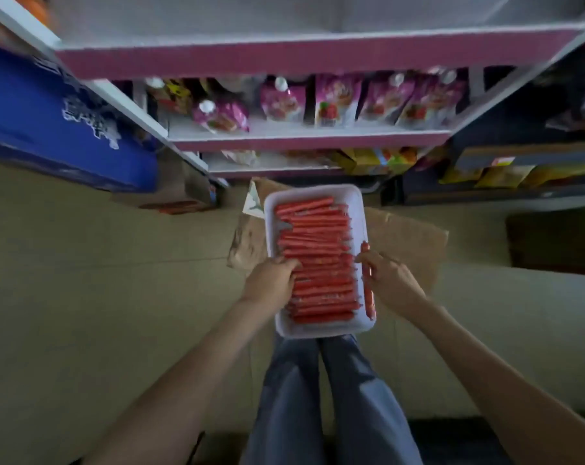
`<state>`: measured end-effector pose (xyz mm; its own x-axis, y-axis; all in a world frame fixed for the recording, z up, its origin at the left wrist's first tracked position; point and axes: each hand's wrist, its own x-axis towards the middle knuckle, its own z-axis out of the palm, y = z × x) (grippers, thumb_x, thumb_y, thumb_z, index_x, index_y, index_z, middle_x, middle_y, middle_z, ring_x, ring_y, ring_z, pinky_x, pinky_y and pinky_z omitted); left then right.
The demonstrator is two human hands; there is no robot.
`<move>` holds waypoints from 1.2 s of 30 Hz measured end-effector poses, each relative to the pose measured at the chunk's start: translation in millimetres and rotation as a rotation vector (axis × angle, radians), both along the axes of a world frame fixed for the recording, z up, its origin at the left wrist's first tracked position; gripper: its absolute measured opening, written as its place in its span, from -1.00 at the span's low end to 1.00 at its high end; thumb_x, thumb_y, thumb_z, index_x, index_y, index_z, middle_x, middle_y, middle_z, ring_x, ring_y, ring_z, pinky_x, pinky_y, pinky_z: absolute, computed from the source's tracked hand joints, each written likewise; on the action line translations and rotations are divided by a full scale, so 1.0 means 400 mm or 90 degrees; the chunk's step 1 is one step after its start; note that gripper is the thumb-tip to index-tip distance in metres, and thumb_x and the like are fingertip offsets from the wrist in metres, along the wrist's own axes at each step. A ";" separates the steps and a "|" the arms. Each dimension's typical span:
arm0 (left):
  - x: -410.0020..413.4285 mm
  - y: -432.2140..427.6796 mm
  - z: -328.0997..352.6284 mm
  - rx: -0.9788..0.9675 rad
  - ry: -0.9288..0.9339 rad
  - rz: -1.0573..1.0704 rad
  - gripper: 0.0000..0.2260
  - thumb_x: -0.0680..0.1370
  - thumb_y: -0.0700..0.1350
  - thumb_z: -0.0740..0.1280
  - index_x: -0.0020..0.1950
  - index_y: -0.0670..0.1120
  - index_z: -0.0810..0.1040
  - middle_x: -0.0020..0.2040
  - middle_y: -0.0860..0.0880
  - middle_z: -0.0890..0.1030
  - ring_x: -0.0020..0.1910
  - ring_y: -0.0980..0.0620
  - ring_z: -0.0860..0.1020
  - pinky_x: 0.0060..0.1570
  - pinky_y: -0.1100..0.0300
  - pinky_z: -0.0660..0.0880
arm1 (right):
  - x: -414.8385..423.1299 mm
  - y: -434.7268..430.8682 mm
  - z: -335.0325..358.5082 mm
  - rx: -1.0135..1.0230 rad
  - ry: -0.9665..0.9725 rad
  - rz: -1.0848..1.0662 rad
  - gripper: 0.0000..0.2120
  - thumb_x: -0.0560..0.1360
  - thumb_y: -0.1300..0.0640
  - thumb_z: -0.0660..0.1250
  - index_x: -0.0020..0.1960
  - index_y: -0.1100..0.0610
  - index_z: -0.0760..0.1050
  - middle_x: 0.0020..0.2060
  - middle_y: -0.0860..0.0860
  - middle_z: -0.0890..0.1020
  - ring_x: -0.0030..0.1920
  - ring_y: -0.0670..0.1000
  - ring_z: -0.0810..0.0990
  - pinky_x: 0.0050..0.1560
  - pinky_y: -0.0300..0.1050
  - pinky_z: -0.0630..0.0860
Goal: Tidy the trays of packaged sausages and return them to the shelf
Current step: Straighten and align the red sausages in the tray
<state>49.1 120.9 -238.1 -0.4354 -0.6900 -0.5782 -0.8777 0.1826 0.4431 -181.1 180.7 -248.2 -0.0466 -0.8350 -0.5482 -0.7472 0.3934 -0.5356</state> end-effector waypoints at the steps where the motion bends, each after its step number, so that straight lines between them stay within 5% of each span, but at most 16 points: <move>1: -0.009 0.020 -0.045 -0.005 0.008 -0.028 -0.72 0.57 -0.18 0.18 0.26 -0.07 0.51 0.16 -0.08 0.56 0.14 -0.12 0.50 0.10 0.05 0.43 | 0.004 0.018 -0.041 0.017 0.023 0.026 -0.70 0.48 0.24 0.30 0.19 0.02 0.54 -0.05 0.06 0.58 0.04 0.15 0.53 0.11 0.01 0.38; 4: -0.045 0.065 -0.141 -0.009 0.008 -0.077 -0.67 0.58 -0.18 0.18 0.34 -0.07 0.45 0.22 -0.05 0.50 0.24 -0.08 0.41 0.22 0.08 0.35 | 0.011 0.055 -0.130 0.016 0.096 0.074 -0.69 0.50 0.16 0.31 0.22 -0.03 0.53 -0.05 0.02 0.60 0.14 0.14 0.43 0.13 0.06 0.21; 8: -0.070 0.095 -0.232 -0.045 -0.038 -0.135 -0.64 0.55 -0.12 0.28 0.35 -0.10 0.42 0.19 -0.09 0.47 0.20 -0.13 0.41 0.23 0.01 0.33 | 0.013 0.085 -0.219 -0.073 0.211 0.198 -0.58 0.25 0.10 0.57 0.09 0.04 0.58 -0.17 0.03 0.55 -0.06 0.14 0.41 -0.10 0.20 0.43; 11: -0.072 0.100 -0.272 -0.100 -0.099 -0.150 -0.57 0.34 -0.03 0.52 0.15 -0.10 0.54 -0.02 -0.07 0.53 -0.01 -0.10 0.52 0.04 -0.02 0.47 | -0.002 0.089 -0.261 -0.119 0.285 0.247 -0.45 0.07 0.04 0.65 0.01 0.08 0.59 -0.05 0.07 0.55 -0.02 0.12 0.34 0.00 0.24 0.46; 14: -0.069 0.098 -0.295 -0.108 -0.116 -0.125 -0.55 0.28 -0.01 0.57 0.08 -0.13 0.55 -0.07 -0.10 0.53 -0.08 -0.13 0.53 -0.03 -0.04 0.49 | -0.011 0.097 -0.278 -0.196 0.302 0.232 -0.55 0.28 0.07 0.50 0.14 0.14 0.56 0.09 0.11 0.55 0.13 0.14 0.37 0.21 0.30 0.32; 17: -0.069 0.082 -0.305 -0.082 -0.133 -0.118 -0.66 0.47 -0.06 0.42 0.15 -0.19 0.48 0.07 -0.16 0.47 0.09 -0.17 0.46 0.13 -0.01 0.38 | 0.003 0.106 -0.291 -0.233 0.334 0.209 -0.63 0.40 0.14 0.31 0.19 0.22 0.49 0.11 0.11 0.53 0.19 0.12 0.40 0.36 0.23 0.14; 20: -0.059 0.065 -0.291 -0.029 -0.103 -0.067 -0.73 0.59 -0.07 0.25 0.24 -0.15 0.40 0.17 -0.14 0.38 0.19 -0.15 0.36 0.14 0.03 0.37 | 0.013 0.102 -0.289 -0.217 0.347 0.199 -0.68 0.46 0.15 0.26 0.18 0.22 0.48 0.13 0.10 0.53 0.21 0.12 0.43 0.37 0.27 0.18; 24: -0.045 0.040 -0.206 -0.009 0.000 0.074 -0.81 0.62 -0.06 0.19 0.18 -0.11 0.43 0.10 -0.08 0.48 0.03 -0.12 0.49 -0.14 0.10 0.41 | 0.004 0.074 -0.236 -0.122 0.221 0.141 -0.55 0.49 -0.01 0.28 0.35 0.09 0.40 0.33 0.05 0.44 0.35 0.13 0.27 0.40 0.25 -0.01; 27: -0.046 -0.004 -0.084 0.016 0.102 0.145 -0.77 0.63 -0.04 0.17 0.24 -0.06 0.49 0.04 -0.04 0.58 0.00 -0.08 0.55 -0.18 0.21 0.34 | 0.006 0.009 -0.073 -0.046 -0.123 -0.127 -0.54 0.57 -0.05 0.24 0.45 -0.10 0.25 0.23 -0.07 0.50 0.24 -0.03 0.43 0.30 -0.04 0.33; 29: -0.054 -0.042 0.021 0.032 0.130 0.095 -0.72 0.64 -0.01 0.16 0.32 0.01 0.48 0.18 0.00 0.58 0.12 -0.02 0.54 -0.09 0.28 0.34 | 0.005 -0.041 0.059 -0.036 -0.306 -0.287 -0.62 0.58 0.12 0.28 0.35 -0.13 0.33 0.02 -0.16 0.60 -0.01 -0.19 0.58 0.02 -0.30 0.49; 32: -0.080 -0.093 0.207 0.088 0.196 0.065 -0.71 0.62 0.03 0.20 0.33 0.06 0.49 0.24 0.05 0.56 0.20 0.06 0.51 0.07 0.29 0.39 | -0.011 -0.092 0.233 -0.119 -0.306 -0.337 -0.85 0.58 0.25 0.26 0.04 0.04 0.54 -0.21 -0.02 0.65 -0.26 -0.20 0.60 -0.15 -0.27 0.51; 36: -0.090 -0.148 0.464 0.063 0.339 0.142 -0.84 0.57 -0.03 0.30 0.13 0.14 0.56 0.03 0.17 0.60 0.04 0.15 0.57 0.05 0.24 0.48 | -0.037 -0.136 0.441 -0.191 -0.454 -0.441 -0.87 0.59 0.26 0.23 -0.11 0.19 0.51 -0.33 0.00 0.64 -0.29 -0.09 0.60 -0.20 -0.23 0.53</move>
